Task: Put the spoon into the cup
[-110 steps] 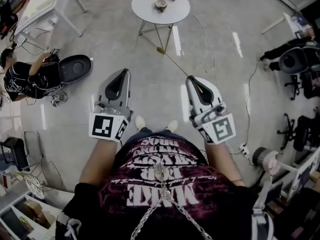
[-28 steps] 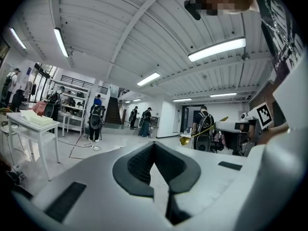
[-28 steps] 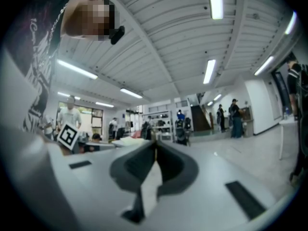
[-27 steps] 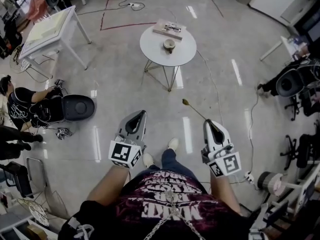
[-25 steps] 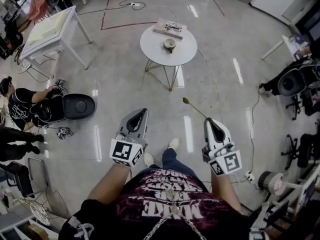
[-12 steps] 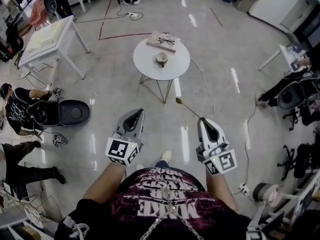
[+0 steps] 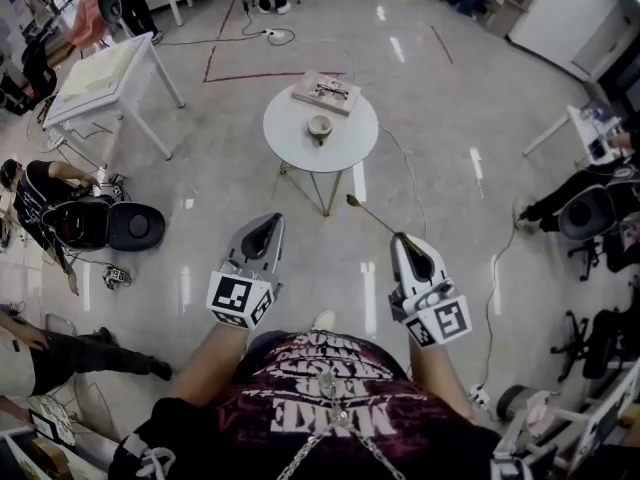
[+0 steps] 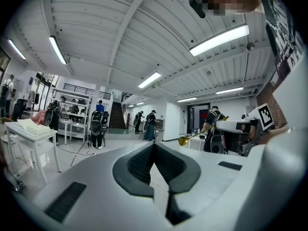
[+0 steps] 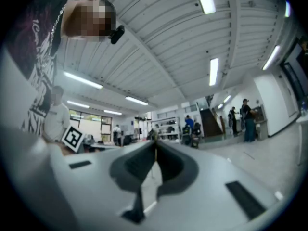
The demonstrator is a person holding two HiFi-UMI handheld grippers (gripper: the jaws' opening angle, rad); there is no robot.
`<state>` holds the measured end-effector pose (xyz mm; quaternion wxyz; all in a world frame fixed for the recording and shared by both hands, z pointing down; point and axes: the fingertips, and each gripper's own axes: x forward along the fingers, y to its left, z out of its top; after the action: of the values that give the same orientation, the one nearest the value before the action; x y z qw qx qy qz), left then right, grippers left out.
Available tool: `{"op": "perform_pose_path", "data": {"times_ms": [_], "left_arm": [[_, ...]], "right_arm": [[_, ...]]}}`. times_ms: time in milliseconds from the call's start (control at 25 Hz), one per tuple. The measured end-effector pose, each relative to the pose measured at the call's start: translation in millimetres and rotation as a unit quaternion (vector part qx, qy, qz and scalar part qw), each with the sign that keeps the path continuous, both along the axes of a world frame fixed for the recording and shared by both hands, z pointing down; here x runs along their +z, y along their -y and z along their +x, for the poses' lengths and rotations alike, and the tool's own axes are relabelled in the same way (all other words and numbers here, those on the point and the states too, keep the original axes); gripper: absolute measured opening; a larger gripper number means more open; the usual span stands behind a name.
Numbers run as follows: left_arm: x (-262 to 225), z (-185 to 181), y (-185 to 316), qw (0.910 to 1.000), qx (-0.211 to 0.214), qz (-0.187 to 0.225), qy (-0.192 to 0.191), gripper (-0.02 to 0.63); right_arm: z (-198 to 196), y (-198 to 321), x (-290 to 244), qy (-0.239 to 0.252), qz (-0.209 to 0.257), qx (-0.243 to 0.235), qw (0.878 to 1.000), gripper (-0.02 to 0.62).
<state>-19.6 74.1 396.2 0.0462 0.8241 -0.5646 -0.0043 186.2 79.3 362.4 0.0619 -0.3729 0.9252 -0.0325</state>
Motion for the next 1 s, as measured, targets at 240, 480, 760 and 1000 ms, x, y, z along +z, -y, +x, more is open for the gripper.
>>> {"op": "perform_pose_path", "data": {"times_ms": [240, 480, 760, 1000], "left_arm": [[3, 9, -2, 0.9995, -0.027, -0.006, 0.016, 0.026], [-7, 10, -7, 0.9991, -0.028, -0.009, 0.030, 0.026], [-2, 13, -15, 0.9986, -0.026, -0.005, 0.045, 0.026], [0, 4, 8, 0.9989, -0.021, -0.004, 0.042, 0.026]], "right_arm": [[16, 16, 3, 0.004, 0.000, -0.021, 1.000, 0.035], [17, 16, -1, 0.012, 0.001, -0.027, 1.000, 0.035], [11, 15, 12, 0.006, -0.004, -0.035, 0.999, 0.035], [-3, 32, 14, 0.000, -0.005, -0.033, 0.999, 0.035]]}}
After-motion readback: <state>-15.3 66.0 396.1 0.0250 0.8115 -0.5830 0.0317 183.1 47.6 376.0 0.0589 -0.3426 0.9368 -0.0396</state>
